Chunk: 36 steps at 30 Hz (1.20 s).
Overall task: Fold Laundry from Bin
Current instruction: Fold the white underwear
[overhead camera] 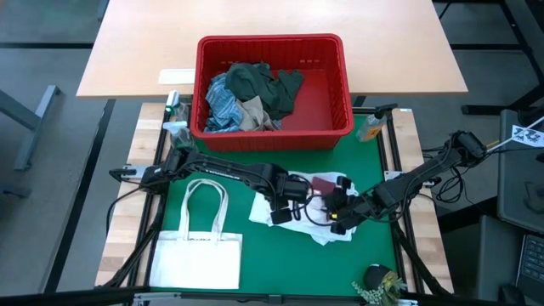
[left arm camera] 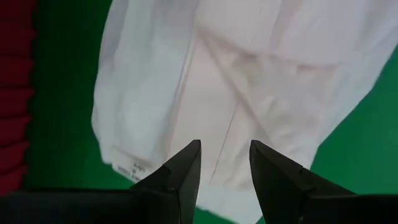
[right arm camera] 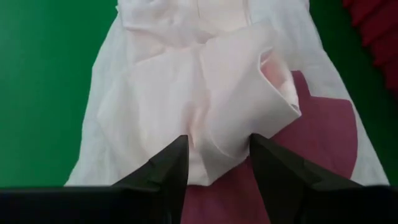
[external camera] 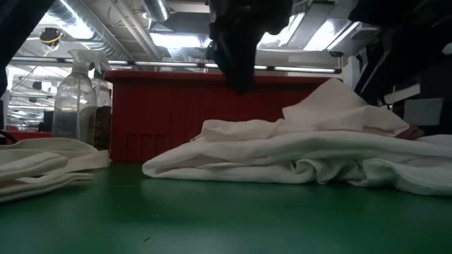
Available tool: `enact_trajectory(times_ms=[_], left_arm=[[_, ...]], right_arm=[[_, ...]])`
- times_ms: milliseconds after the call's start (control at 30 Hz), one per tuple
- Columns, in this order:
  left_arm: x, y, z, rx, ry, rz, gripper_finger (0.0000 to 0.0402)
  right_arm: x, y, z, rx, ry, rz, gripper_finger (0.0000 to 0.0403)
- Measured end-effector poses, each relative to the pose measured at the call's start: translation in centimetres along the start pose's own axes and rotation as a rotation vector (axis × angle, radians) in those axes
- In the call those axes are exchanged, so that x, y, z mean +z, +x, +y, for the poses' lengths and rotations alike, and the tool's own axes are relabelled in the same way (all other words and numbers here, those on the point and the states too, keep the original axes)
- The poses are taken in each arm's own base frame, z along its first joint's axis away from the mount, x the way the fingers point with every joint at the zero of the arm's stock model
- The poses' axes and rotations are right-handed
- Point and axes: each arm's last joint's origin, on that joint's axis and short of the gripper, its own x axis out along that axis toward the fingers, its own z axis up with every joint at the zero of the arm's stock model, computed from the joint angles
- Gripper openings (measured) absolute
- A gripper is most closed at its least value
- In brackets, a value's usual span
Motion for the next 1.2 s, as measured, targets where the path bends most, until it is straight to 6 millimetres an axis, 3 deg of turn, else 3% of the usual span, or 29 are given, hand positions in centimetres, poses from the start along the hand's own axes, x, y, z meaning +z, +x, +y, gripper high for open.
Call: enact_trajectory(times_ms=[467,600,767,967,1200], left_arm=[[-2.8,-1.1,1.7,0.258,0.169,0.224,0.0132],[-4.2,-2.4,2.5,0.259,0.161,0.206,0.0132],[-7.5,-3.6,4.1,0.291,0.027,0.082,0.0132],[-10.5,-1.3,3.5,0.015,-0.192,-0.171,0.0132],[-10.8,2.3,0.8,-0.168,-0.286,-0.383,0.0132]], right_arm=[[-0.3,0.0,0.1,0.066,-0.007,0.065,0.0170],[-0.3,0.0,0.2,0.087,-0.005,0.074,0.0170],[-0.3,0.0,0.2,0.090,-0.001,0.066,0.0170],[-0.2,0.0,0.2,0.084,0.000,0.056,0.0170],[-0.1,0.0,0.3,0.097,0.008,0.042,0.0170]])
